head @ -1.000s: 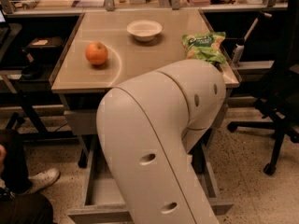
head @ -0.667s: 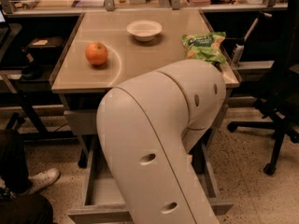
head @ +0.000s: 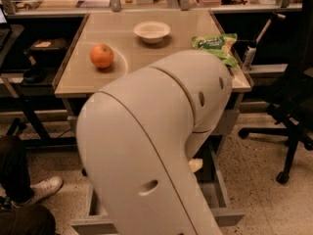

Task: Place blue plastic bottle into middle drawer

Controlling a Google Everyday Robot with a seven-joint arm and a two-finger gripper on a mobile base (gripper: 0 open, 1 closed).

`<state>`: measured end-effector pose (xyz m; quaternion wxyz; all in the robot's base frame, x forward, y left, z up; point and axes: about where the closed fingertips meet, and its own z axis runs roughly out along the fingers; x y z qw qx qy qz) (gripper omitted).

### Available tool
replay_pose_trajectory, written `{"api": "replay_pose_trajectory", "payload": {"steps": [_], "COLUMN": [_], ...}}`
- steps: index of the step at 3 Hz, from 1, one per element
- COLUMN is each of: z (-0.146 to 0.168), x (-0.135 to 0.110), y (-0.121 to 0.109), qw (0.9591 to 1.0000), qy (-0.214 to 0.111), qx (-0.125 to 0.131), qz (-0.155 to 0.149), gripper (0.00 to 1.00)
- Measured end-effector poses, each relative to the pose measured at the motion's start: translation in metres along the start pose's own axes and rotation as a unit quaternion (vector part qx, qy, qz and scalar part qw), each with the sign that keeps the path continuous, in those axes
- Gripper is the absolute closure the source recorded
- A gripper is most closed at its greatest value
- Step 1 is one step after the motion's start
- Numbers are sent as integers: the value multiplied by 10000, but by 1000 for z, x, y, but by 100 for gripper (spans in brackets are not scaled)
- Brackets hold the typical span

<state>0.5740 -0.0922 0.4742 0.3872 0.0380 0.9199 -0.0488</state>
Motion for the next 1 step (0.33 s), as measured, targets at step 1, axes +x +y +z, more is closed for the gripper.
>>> {"api": "replay_pose_trajectory", "payload": {"steps": [1], "z": [-47], "x": [-7], "y": [-3], "qw": [9998], "qy": [-19], "qx": [154], "qz": [-158], "gripper": [0]}}
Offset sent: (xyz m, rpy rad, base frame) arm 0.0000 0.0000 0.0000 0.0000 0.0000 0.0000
